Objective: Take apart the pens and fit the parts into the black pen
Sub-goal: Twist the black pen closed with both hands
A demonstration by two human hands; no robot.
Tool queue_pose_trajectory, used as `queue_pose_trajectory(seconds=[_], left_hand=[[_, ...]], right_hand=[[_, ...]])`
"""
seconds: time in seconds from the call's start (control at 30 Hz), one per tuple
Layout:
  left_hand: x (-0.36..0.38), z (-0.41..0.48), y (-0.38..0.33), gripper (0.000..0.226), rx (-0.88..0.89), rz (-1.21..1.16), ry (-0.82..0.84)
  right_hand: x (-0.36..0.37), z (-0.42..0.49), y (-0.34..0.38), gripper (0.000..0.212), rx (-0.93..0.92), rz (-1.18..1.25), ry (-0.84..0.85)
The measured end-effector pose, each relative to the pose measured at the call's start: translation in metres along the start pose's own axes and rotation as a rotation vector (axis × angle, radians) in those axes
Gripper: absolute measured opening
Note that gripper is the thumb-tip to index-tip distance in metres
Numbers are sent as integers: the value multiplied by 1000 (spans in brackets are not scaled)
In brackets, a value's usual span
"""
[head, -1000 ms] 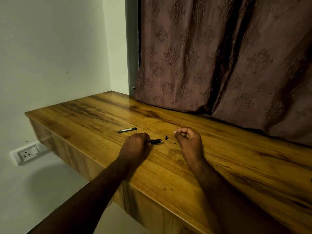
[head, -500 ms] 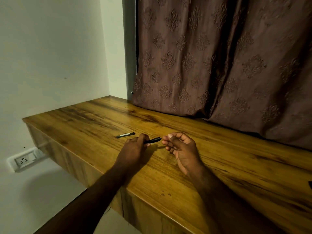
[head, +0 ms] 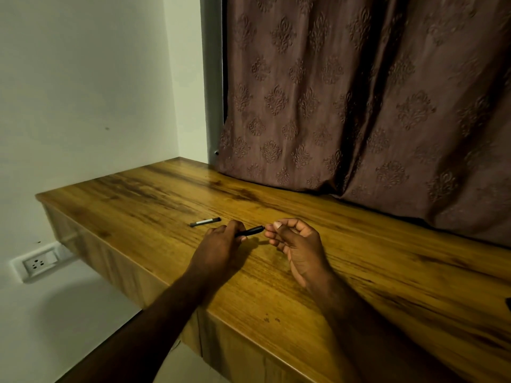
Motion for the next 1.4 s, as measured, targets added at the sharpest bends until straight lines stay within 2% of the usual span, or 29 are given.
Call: queue_pose_trajectory(seconds=[0.17, 0.4, 0.57, 0.87, 1.0, 1.17, 1.4], left_hand=[[-2, 0, -3, 50, 40, 14, -9], [-2, -1, -2, 39, 52, 21, 9], [-2, -1, -2, 46, 40, 27, 13], [5, 2, 7, 26, -8, 52, 37], [2, 1, -1, 43, 31, 50, -4], [2, 1, -1, 32, 52, 62, -3], [0, -1, -3, 45, 29, 50, -6]], right_hand=[[1, 0, -2, 3, 7, -28, 7], [1, 0, -2, 7, 0, -46, 12], [1, -1, -3, 7, 7, -98, 14], [1, -3, -3, 8, 60, -182, 9], [3, -4, -2, 8, 63, -223, 29], [7, -4, -2, 12, 71, -284, 26], [7, -3, -7, 18, 52, -482, 40]])
Point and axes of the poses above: each hand's wrist, its own z-axis towards the middle knuckle, its own x-axis out of the palm, y = z × x, the point moved 2 cm from there along z, towards the middle knuckle, and after that the axes turned 11 degrees about y, right-handed, at the moved point
